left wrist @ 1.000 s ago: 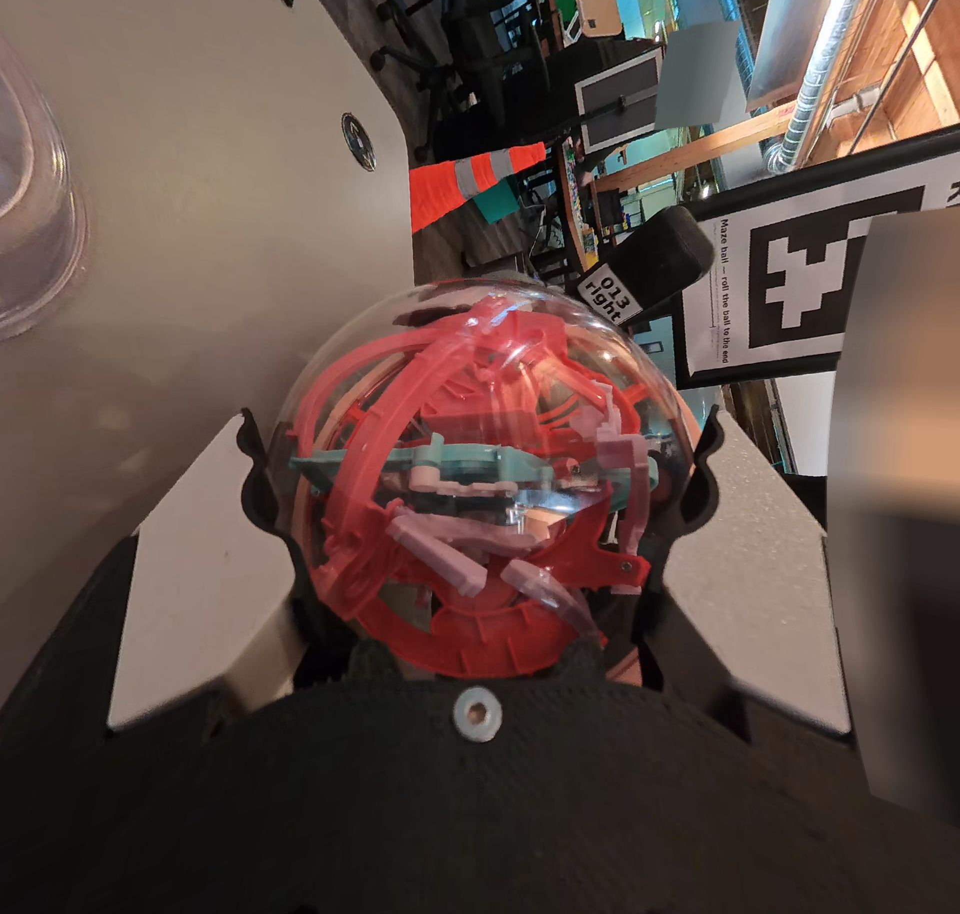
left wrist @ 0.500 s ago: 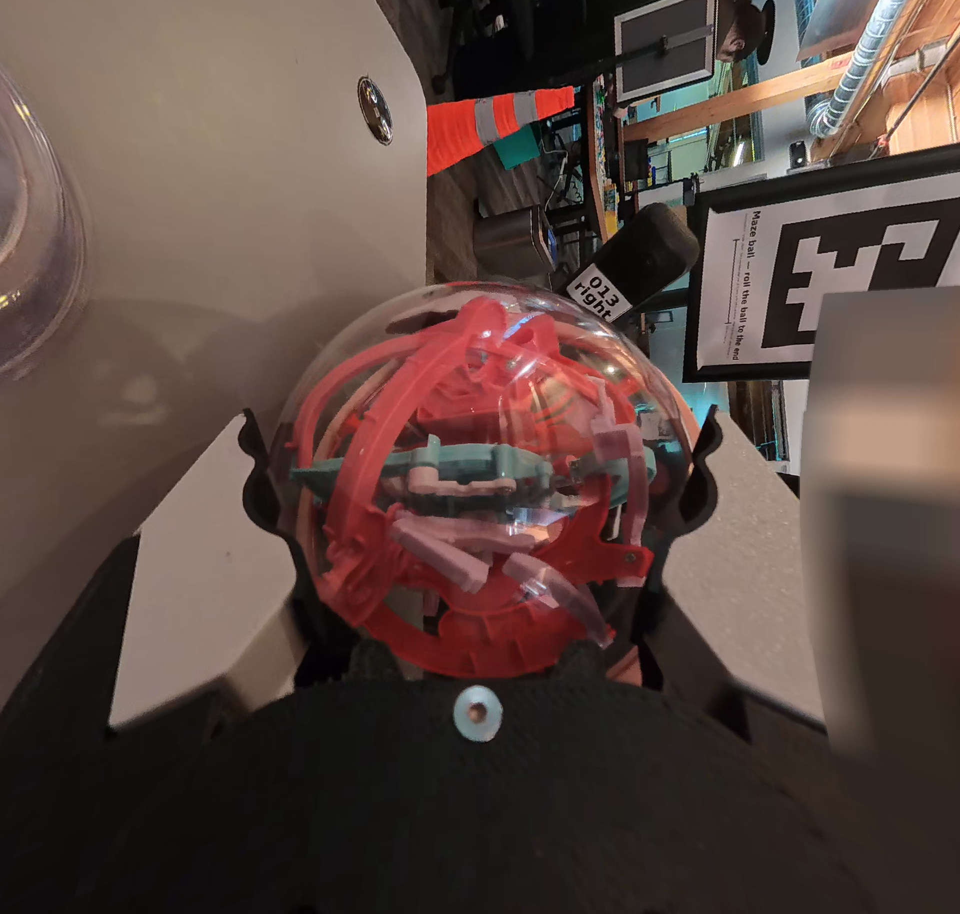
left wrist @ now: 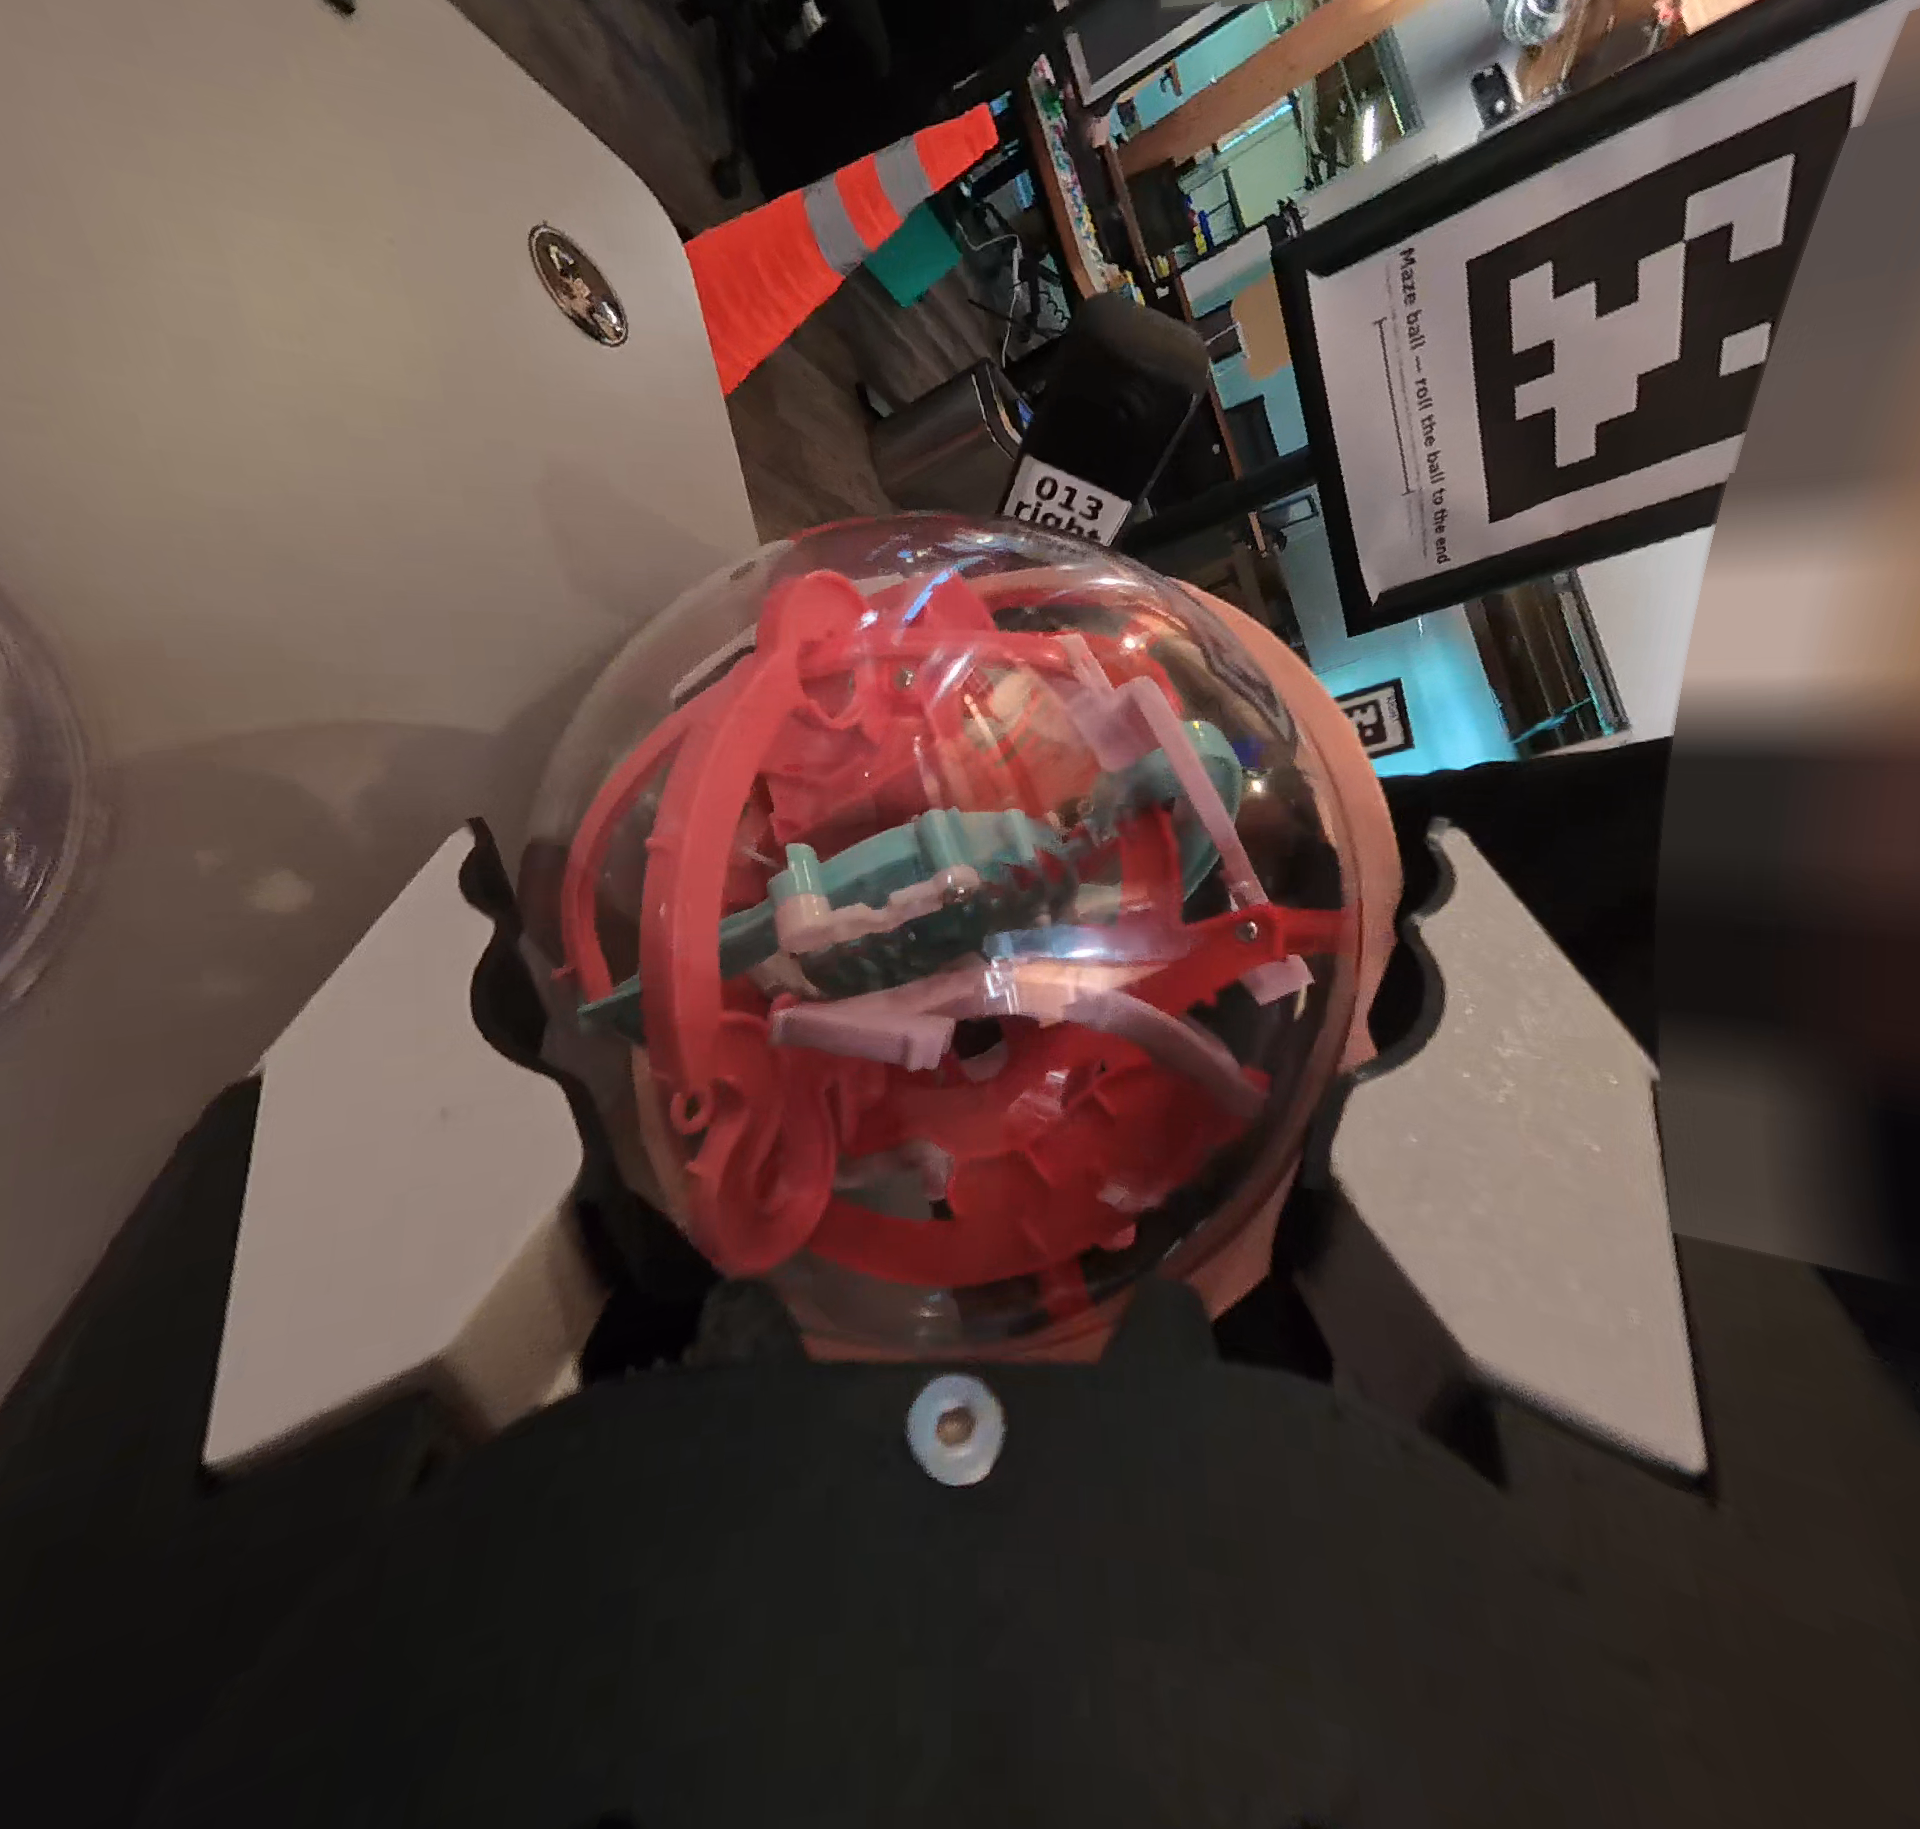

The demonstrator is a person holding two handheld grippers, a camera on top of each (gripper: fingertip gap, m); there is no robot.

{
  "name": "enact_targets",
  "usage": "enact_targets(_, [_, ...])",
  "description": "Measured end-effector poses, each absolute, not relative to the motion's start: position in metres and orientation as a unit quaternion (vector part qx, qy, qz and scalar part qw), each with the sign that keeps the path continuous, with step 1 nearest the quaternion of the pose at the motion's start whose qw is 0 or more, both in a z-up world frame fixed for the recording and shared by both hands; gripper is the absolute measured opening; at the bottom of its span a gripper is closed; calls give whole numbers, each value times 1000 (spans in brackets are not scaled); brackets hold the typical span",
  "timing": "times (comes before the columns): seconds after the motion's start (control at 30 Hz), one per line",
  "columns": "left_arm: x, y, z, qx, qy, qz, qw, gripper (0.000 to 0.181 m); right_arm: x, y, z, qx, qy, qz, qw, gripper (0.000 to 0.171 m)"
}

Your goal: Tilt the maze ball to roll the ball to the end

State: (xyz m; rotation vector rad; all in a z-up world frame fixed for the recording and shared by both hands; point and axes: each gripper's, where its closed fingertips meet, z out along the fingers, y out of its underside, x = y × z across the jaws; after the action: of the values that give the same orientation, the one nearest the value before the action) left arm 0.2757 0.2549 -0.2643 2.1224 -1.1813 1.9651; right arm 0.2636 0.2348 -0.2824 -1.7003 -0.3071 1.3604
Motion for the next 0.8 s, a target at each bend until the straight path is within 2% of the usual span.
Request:
enact_targets(0.3, [266, 258, -255, 647, -362, 670, -22, 157, 258, 232, -286, -692, -134, 552, 446, 143])
enact_targets(0.53, [258, 247, -261, 641, -411, 645, -69, 158, 254, 229, -285, -691, -142, 554, 443, 143])
enact_targets(0.8, [263, 249, -261, 658, -395, 639, -54, 157, 255, 225, -287, -704, -130, 561, 416, 142])
